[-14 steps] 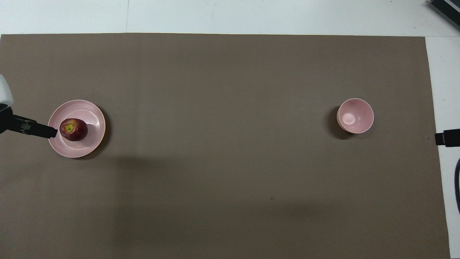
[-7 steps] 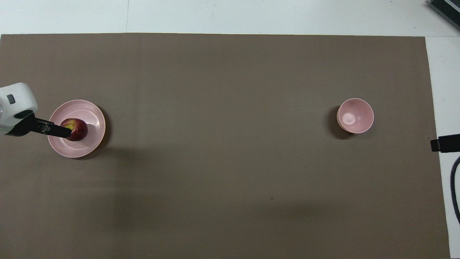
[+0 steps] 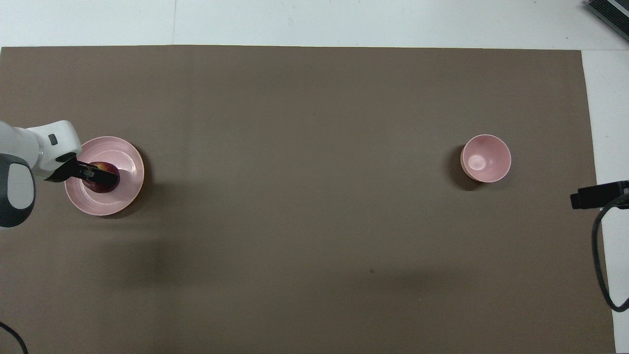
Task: Move apple from plate to bowl
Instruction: 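Lower the left gripper around the apple and close it, then lift the apple with the left gripper while the right gripper approaches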
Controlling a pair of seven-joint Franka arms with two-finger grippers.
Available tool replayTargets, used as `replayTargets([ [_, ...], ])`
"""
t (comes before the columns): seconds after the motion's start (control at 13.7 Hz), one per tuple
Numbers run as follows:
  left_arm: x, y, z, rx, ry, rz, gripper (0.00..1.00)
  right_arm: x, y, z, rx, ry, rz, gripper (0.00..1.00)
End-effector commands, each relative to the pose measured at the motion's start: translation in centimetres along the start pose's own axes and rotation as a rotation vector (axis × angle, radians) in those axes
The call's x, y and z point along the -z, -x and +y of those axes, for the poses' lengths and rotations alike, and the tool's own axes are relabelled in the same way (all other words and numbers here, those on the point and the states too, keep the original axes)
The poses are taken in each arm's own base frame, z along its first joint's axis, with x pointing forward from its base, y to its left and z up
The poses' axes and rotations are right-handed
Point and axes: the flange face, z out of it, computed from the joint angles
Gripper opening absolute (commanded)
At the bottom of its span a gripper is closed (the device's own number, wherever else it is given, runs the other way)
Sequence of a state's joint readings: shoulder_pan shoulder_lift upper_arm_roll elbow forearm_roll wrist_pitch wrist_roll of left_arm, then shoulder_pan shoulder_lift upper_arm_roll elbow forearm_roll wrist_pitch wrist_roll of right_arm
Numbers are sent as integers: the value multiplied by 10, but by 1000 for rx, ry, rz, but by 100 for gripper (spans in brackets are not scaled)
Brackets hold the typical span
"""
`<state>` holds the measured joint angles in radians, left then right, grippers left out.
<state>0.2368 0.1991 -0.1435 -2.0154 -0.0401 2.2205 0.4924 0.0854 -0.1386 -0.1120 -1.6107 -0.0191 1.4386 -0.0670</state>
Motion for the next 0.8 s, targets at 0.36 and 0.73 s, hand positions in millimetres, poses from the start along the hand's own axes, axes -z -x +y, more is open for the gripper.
replayTargets([
  [0.36, -28, 14, -5, -5, -22, 21, 9, -4, 4, -1, 28, -17, 7, 100],
  [0.73, 2, -4, -1, 59, 12, -41, 0, -4, 4, -1, 26, -17, 9, 100],
])
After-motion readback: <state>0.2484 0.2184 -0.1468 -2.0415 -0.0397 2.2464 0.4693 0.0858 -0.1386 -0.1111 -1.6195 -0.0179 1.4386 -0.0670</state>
